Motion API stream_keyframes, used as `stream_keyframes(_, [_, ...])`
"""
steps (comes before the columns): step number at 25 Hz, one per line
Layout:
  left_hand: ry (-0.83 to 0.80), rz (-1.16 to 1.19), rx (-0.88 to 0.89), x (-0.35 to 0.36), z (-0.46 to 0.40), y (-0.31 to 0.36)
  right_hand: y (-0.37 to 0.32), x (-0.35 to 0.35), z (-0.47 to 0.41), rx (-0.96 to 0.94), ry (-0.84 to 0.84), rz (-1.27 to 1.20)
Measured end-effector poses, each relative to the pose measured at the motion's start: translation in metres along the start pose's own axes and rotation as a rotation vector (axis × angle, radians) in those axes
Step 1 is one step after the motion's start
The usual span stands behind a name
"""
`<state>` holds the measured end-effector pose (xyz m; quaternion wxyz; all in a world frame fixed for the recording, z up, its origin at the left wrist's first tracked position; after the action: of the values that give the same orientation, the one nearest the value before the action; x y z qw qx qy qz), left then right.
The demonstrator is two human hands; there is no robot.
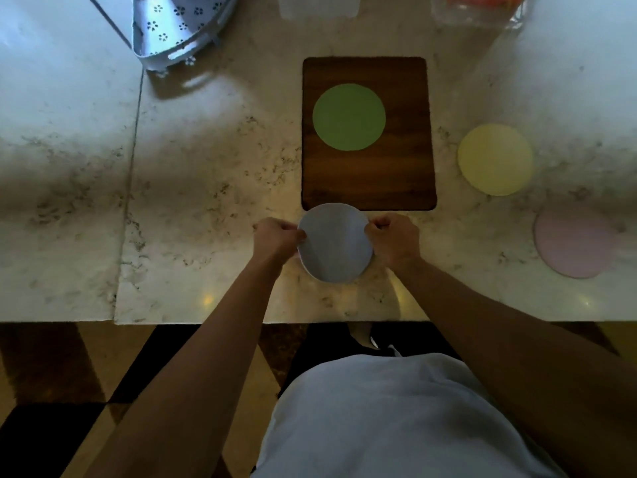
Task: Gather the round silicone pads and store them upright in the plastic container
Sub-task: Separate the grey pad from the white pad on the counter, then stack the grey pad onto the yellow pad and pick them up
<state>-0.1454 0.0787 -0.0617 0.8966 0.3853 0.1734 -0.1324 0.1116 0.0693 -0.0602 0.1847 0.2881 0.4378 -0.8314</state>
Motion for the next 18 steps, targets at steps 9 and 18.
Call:
stream_keyframes(9, [-0.157, -0.072, 0.125, 0.124, 0.019, 0.082, 0.077, -0.125, -0.014, 0.042, 0.218, -0.095])
stream_keyframes(18, [-0.188, -0.082, 0.116, 0.303, 0.070, 0.139, 0.207, -0.265, -0.045, 0.153, 0.262, -0.235])
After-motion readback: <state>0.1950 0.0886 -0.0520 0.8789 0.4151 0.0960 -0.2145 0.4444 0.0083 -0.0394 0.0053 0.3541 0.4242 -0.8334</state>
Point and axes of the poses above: each hand's wrist, its own z-axis away from the middle knuckle, its own x-axis out of the palm, y = z × x, the point moved 9 cm from there along -z, towards the middle knuckle, and after that the axes turned 1 degree about x, right-handed, at the moved point
